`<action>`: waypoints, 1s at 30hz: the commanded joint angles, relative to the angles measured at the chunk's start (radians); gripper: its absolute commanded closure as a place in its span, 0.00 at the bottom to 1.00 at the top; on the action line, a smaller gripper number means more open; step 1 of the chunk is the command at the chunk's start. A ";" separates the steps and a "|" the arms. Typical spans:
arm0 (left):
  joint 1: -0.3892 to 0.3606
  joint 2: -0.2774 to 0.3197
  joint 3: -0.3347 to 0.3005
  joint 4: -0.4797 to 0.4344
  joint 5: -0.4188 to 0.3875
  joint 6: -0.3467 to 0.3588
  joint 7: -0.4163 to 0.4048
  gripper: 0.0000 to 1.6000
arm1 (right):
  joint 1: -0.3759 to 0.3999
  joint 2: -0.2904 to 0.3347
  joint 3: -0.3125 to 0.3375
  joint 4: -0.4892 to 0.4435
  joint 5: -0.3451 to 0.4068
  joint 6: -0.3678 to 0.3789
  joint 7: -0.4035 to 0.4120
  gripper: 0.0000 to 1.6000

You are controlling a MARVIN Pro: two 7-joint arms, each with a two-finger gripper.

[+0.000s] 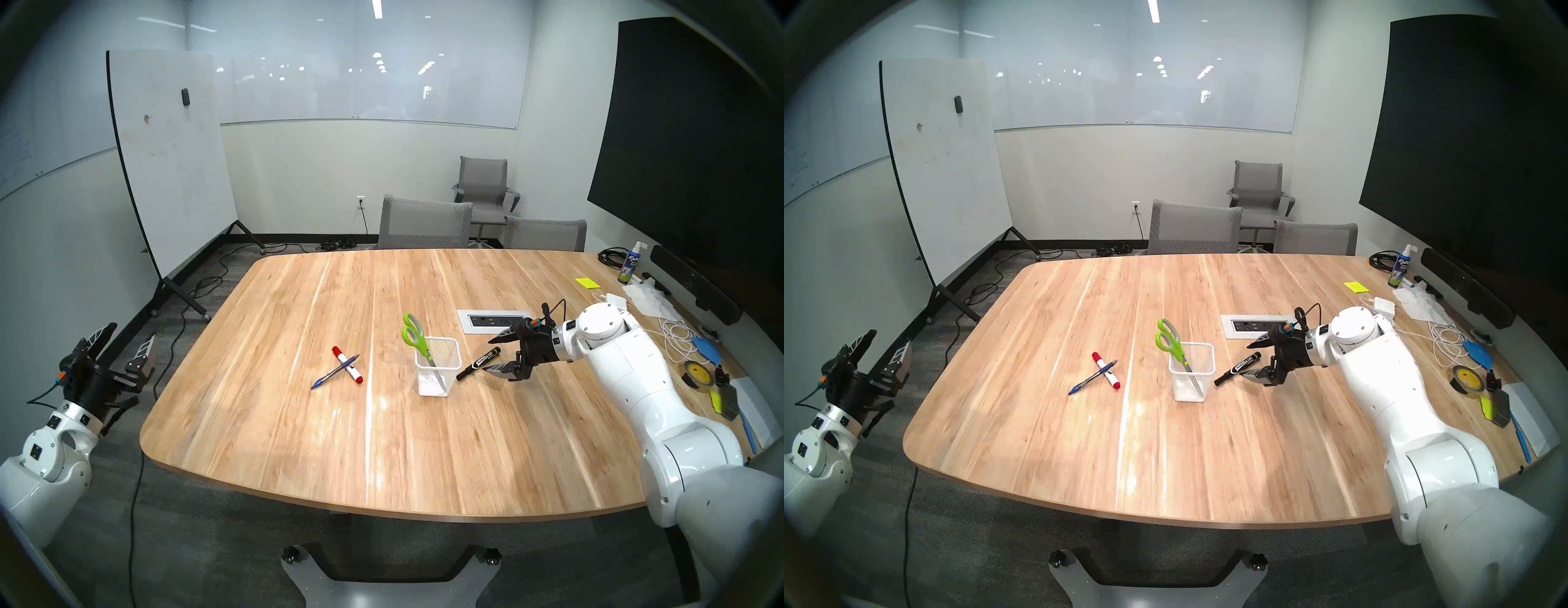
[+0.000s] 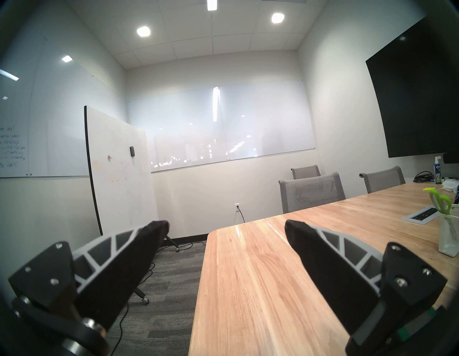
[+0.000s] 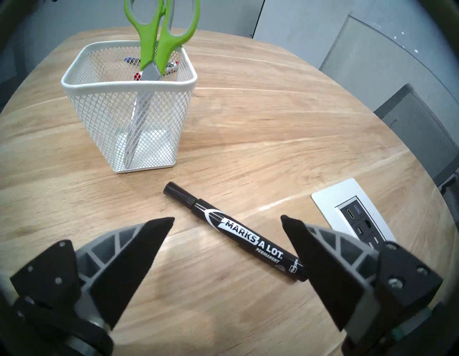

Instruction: Place the pen, the marker, and the scissors into the pen holder

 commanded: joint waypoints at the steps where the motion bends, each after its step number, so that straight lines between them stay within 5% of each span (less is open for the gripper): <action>1: 0.000 -0.001 -0.015 -0.005 -0.001 -0.002 0.000 0.00 | 0.064 -0.019 -0.003 0.024 -0.002 -0.018 -0.002 0.00; 30: 0.001 -0.001 -0.016 -0.006 -0.002 -0.002 0.000 0.00 | 0.119 -0.051 -0.030 0.145 -0.036 -0.071 0.017 0.00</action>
